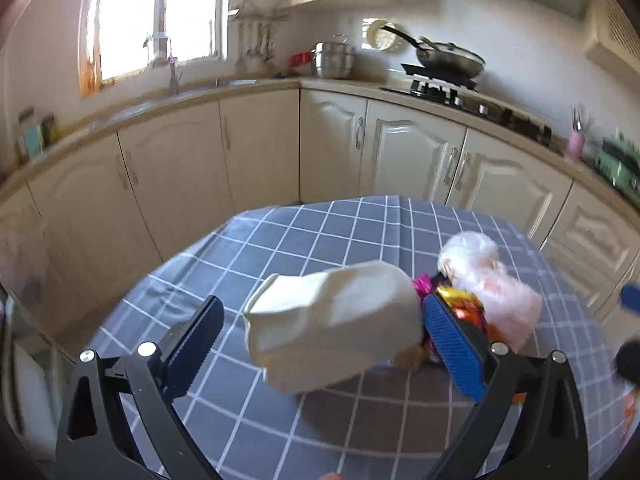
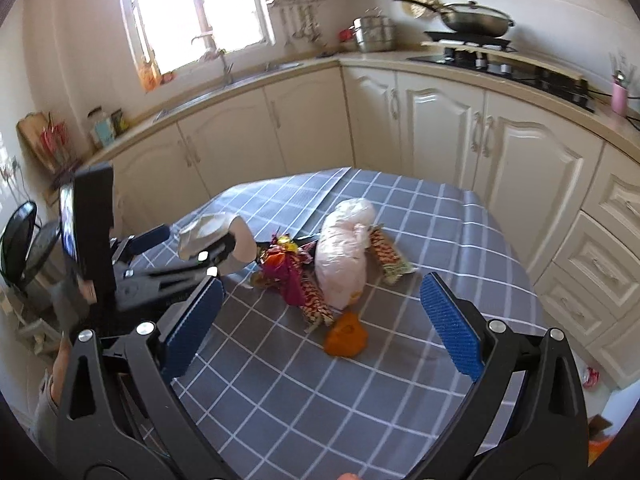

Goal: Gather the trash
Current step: 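Grasp the white tissue with the left tool while the right grasps the pink candy wrappers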

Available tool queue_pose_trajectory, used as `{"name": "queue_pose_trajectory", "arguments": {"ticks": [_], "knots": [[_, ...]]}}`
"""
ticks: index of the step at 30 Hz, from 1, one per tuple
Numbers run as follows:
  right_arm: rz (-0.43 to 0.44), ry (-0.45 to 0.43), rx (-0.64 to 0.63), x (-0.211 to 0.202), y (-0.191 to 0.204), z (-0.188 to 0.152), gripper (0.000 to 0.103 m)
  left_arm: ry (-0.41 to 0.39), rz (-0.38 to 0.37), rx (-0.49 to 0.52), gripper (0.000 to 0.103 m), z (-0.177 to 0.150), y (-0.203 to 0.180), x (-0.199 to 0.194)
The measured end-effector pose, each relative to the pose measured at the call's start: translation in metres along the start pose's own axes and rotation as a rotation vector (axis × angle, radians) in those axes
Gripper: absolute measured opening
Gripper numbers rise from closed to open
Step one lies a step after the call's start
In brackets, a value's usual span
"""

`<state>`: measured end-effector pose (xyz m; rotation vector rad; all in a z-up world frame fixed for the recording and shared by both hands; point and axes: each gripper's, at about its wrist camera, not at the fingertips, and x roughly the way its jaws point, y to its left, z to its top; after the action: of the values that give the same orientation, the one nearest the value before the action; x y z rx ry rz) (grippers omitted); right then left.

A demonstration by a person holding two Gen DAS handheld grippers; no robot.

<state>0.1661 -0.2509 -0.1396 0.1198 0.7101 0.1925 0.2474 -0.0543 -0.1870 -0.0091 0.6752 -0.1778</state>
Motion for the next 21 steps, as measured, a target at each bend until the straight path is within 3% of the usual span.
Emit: {"name": "queue_pose_trajectory", "arguments": {"ticks": [3, 4, 8, 11, 14, 19, 21], "knots": [[0.015, 0.026, -0.022, 0.016, 0.009, 0.000, 0.097, 0.028, -0.038, -0.025, 0.097, 0.001, 0.007, 0.015], [0.018, 0.030, -0.028, 0.020, 0.011, 0.000, 0.097, 0.032, -0.048, -0.027, 0.086, 0.000, 0.007, 0.017], [0.030, 0.041, -0.047, 0.033, 0.018, 0.003, 0.096, 0.045, -0.083, -0.036, 0.086, -0.006, 0.010, 0.021], [0.063, 0.048, -0.078, 0.042, 0.025, 0.005, 0.094, 0.038, -0.048, -0.030, 0.085, -0.010, 0.020, 0.015], [0.077, 0.060, -0.116, 0.055, 0.033, 0.007, 0.084, 0.035, -0.072, -0.083, 0.085, -0.012, 0.041, 0.007], [0.084, 0.083, -0.120, 0.076, 0.038, 0.009, 0.073, 0.018, -0.024, -0.092, 0.085, -0.021, 0.062, -0.009], [0.063, 0.111, -0.127, 0.091, 0.040, 0.009, 0.064, 0.016, -0.019, -0.099, 0.085, -0.024, 0.067, -0.014]]}}
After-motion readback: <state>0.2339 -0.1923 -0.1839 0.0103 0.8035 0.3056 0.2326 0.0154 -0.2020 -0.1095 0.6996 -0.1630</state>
